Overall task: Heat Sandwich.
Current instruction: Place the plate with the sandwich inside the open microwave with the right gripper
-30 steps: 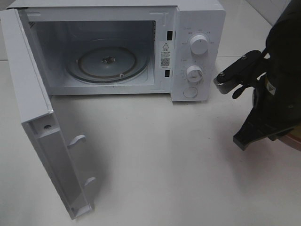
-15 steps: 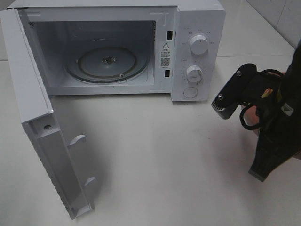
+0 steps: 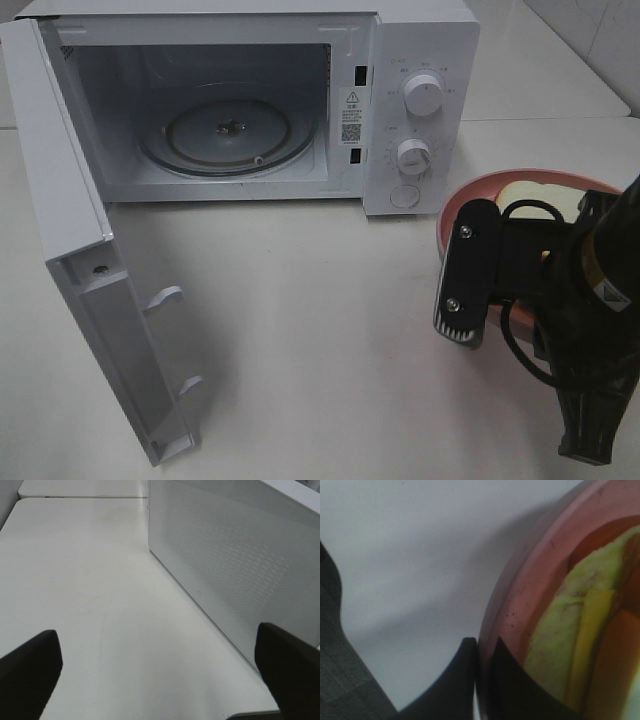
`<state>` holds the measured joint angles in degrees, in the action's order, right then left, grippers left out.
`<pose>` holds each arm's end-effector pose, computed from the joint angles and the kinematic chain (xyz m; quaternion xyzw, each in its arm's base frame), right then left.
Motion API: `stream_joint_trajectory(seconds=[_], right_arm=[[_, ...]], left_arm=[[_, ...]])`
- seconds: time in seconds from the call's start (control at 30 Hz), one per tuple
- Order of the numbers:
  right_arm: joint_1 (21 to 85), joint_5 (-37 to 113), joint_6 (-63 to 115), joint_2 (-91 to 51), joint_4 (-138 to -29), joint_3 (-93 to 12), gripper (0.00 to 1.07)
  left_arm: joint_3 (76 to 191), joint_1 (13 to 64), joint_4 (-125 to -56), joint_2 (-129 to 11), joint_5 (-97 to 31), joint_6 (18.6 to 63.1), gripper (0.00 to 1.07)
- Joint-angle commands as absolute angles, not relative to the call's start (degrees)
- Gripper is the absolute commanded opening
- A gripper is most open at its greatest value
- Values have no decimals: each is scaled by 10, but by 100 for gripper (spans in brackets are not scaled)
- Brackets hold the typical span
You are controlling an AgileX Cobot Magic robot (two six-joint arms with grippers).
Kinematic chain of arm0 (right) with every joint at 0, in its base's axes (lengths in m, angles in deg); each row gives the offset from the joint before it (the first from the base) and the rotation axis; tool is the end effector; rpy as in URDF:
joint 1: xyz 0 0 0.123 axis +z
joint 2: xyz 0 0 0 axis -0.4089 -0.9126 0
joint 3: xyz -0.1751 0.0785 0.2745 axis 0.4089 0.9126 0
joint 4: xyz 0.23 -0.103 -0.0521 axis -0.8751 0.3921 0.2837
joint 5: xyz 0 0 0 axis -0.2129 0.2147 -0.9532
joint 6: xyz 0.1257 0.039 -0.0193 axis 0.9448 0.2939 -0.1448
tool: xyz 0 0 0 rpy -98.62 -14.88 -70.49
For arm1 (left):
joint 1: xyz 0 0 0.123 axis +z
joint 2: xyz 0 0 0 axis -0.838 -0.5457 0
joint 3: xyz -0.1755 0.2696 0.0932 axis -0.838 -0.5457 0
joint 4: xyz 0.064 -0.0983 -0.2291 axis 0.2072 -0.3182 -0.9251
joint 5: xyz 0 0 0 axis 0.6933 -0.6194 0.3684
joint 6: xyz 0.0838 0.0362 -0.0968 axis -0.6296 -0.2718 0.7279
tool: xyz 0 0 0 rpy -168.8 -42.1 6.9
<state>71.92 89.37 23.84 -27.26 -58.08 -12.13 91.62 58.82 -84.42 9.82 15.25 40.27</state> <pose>0.1751 0.1292 0.2162 -0.5631 0.8023 -0.1364 0.1436 -0.0118 -0.0172 0.2637 0.0202 0.8439 -0.0449 0.5342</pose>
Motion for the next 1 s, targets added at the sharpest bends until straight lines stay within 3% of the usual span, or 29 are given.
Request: stream_joint_trajectory(seconds=[0.03,0.7,1.0], right_arm=[[722,871,183,-267,-576,-120,3],[722,760,6,-267,-574,-120,2],[722,758,-155,-269,-600,-120,0]], left_arm=[[913,589,-844,113,147,404,101],[913,589,-844,113,147,404,101],[913,589,-844,113,147,404,101]])
